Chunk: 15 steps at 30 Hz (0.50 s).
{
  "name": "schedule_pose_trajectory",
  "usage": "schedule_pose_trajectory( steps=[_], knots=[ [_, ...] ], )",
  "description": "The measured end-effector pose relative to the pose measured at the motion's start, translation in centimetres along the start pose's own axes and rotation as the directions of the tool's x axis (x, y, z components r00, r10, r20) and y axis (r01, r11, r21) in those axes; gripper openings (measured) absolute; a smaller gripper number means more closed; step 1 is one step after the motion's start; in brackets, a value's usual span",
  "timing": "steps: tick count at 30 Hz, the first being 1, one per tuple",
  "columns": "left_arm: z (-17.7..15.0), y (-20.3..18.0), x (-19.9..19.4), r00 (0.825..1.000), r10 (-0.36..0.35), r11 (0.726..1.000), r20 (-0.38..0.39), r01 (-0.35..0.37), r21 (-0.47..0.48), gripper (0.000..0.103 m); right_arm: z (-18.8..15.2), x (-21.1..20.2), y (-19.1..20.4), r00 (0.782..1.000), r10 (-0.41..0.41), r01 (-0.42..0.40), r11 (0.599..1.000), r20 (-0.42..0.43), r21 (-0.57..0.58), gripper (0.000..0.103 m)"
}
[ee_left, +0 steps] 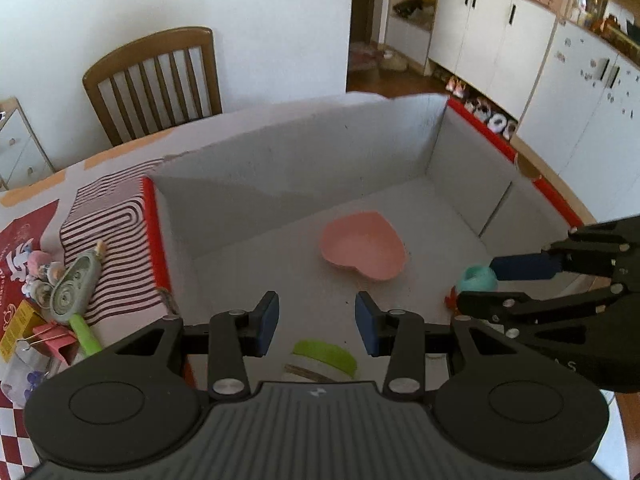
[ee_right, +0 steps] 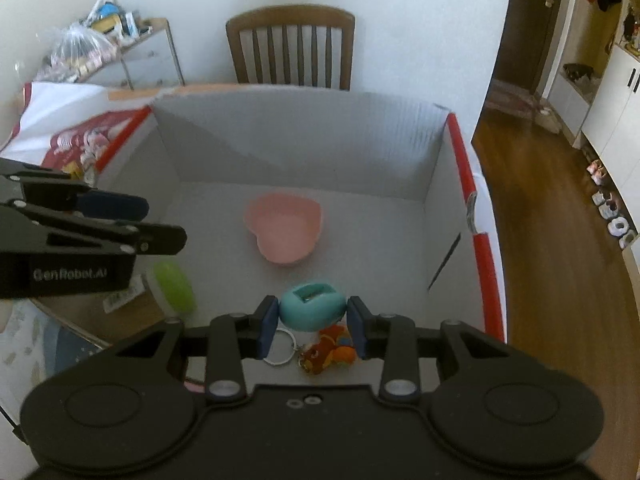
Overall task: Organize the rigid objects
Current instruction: 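Lower the teal sharpener into the box and open the right tool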
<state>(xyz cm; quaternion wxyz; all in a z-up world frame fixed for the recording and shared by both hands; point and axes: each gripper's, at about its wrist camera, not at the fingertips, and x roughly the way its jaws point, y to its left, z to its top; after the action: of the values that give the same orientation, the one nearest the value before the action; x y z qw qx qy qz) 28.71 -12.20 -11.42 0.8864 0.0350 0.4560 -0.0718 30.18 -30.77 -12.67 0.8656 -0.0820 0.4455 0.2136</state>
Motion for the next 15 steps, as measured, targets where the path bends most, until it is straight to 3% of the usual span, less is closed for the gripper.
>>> schedule_pose_trajectory(
  steps=[7, 15],
  knots=[
    [-0.1, -0.6, 0.8, 0.999, -0.003, 1.0, -0.039, 0.004, 0.006, 0.041, -0.4, 0.6, -0.8, 0.999, 0.007, -0.006, 1.0, -0.046, 0.019, 0.037],
    [-0.2, -1.0, -0.1, 0.999, -0.029, 1.0, -0.018, 0.029, -0.012, 0.042, -0.7, -0.5, -1.9, 0.999, 0.035, -0.033, 0.998, -0.033, 0.057, 0.04]
  ],
)
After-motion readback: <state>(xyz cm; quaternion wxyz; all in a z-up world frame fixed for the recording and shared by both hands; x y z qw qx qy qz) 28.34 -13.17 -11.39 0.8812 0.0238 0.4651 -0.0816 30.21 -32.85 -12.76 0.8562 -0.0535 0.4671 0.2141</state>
